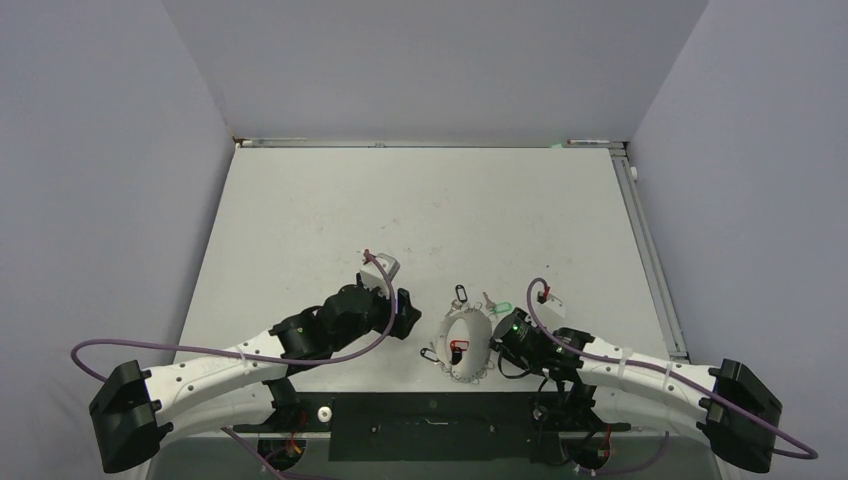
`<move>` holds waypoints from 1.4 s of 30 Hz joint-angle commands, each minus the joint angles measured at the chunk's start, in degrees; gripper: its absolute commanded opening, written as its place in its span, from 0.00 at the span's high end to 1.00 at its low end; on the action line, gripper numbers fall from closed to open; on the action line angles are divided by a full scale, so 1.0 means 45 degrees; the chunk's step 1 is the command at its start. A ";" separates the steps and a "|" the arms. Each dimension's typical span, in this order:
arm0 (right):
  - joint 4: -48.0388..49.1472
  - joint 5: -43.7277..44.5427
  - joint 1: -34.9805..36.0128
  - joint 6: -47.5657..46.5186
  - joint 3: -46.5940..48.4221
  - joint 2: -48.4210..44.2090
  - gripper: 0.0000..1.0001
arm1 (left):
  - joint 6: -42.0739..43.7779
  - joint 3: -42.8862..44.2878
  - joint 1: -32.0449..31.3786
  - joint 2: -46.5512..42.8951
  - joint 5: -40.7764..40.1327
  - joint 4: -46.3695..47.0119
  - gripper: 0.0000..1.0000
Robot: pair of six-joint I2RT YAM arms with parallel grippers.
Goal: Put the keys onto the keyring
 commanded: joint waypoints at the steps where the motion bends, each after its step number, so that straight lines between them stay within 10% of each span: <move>1: 0.0170 -0.0058 0.0124 0.0735 -0.0288 -0.0341 0.64 | -0.0069 0.0009 -0.0076 -0.0214 -0.0180 0.0265 0.36; 42: -0.0170 0.1595 0.0224 0.0630 -0.0117 -0.1790 0.95 | 0.0072 0.0227 -0.0096 -0.0328 -0.0082 0.0060 0.36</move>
